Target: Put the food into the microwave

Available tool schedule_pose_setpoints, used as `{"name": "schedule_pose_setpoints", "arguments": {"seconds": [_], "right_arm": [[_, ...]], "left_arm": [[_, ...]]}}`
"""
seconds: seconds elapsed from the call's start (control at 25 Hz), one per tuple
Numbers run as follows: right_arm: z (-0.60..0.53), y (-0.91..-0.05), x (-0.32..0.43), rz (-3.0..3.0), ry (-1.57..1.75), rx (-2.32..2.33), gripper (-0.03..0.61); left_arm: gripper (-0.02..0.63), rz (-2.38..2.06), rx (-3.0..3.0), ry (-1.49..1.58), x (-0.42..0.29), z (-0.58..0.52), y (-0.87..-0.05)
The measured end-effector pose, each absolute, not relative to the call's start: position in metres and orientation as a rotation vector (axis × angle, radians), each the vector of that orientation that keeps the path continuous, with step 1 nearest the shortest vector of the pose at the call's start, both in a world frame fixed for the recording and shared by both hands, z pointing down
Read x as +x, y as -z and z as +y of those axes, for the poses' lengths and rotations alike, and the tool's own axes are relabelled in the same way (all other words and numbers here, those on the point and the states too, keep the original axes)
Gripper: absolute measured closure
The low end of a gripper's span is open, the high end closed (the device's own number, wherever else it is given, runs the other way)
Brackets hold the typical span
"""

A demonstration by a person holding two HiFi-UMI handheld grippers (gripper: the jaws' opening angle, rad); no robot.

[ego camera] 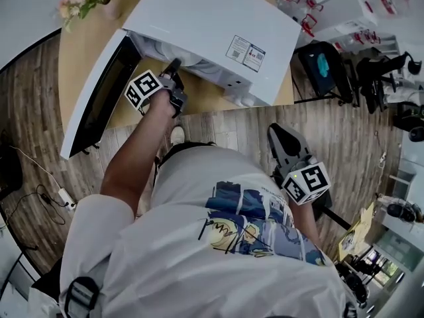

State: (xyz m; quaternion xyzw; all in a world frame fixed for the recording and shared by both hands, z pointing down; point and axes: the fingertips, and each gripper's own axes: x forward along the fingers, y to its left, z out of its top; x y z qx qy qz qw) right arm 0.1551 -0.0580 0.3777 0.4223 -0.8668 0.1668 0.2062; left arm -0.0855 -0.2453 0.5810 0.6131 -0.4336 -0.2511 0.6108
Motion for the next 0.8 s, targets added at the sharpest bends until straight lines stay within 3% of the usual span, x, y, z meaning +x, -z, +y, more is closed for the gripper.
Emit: {"name": "schedule_pose_setpoints", "arguments": {"seconds": [0.52,0.8], "right_arm": [[-0.056,-0.379,0.15,-2.371,-0.501,1.249,0.555],[-0.055,-0.377,0.144,-2.378,-0.506,1.248,0.555]], "left_arm": [[0.588,-1.008,1.382,0.463,-0.08,-0.255,-0.594],[0.552,-1.109,1.431,0.275,-0.075,-0.253,-0.592]]}}
